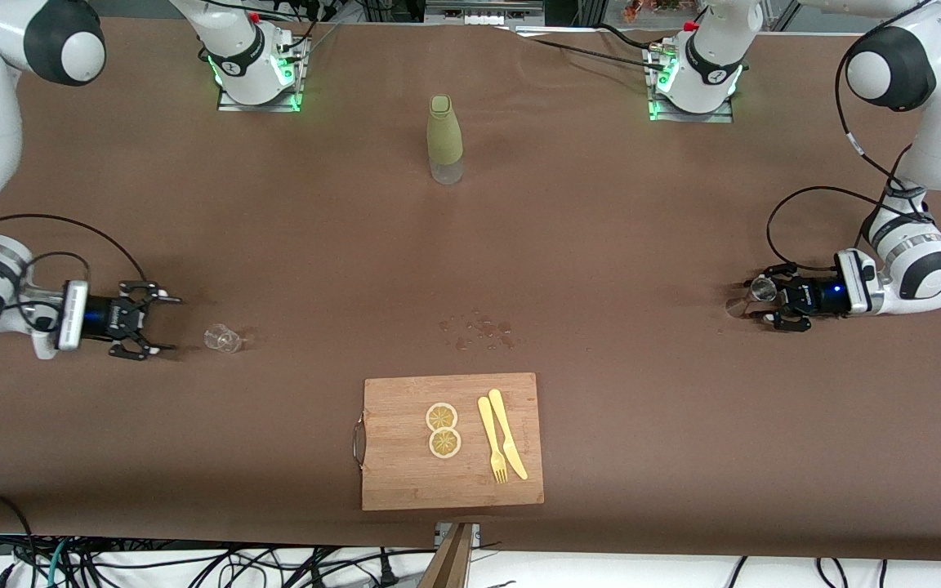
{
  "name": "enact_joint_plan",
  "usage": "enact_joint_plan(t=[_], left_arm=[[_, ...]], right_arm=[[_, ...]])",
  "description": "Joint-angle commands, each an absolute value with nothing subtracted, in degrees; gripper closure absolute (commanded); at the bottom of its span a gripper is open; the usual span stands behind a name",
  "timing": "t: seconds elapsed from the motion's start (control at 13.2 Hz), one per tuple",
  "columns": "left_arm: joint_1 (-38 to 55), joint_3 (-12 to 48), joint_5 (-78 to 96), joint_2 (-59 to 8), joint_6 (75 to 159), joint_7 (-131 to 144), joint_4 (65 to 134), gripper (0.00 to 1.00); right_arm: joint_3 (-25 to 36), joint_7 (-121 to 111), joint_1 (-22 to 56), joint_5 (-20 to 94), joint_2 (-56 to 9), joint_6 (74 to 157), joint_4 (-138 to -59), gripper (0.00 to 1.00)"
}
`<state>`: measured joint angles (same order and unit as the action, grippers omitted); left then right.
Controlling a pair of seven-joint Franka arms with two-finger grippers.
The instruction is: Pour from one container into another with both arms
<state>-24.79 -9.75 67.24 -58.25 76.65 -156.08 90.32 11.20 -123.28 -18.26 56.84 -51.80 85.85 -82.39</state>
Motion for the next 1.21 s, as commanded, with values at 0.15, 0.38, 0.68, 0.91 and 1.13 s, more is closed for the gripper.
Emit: enact_joint_plan(t=[0.15,0.38,0.68,0.91,1.13], left_arm=[[-24.52,-17.66,59.18,-57.05,76.55,-142.71,80.89,0.00],[-24.00,-20.65,52.50,-51.53,76.55,-119.71,77.61,0.00],[-20.49,-20.48,42.55,-42.03,76.90,-86.82,74.80,0.00],[-17.06,-19.26,37.29,-35.35,80.67,-66.15,74.71,0.00],[-13.55,-13.47,27.80,-29.72,81.21,-54.61,72.08,0.00]], right_arm=[[12.13,-100.25,-17.84,44.49,-39.93,79.38,-84.11,0.00],[11.95,-84.34,-17.06,36.24,-32.90,78.58,-83.76,0.00],[12.13,-64.65,-10.13,20.96,-21.74,78.05,-84.11,0.00],[12.04,-45.15,-3.97,8.20,-13.73,78.40,-84.72,0.00],[11.52,-25.21,0.07,-0.41,-6.71,81.19,-90.59,0.00]])
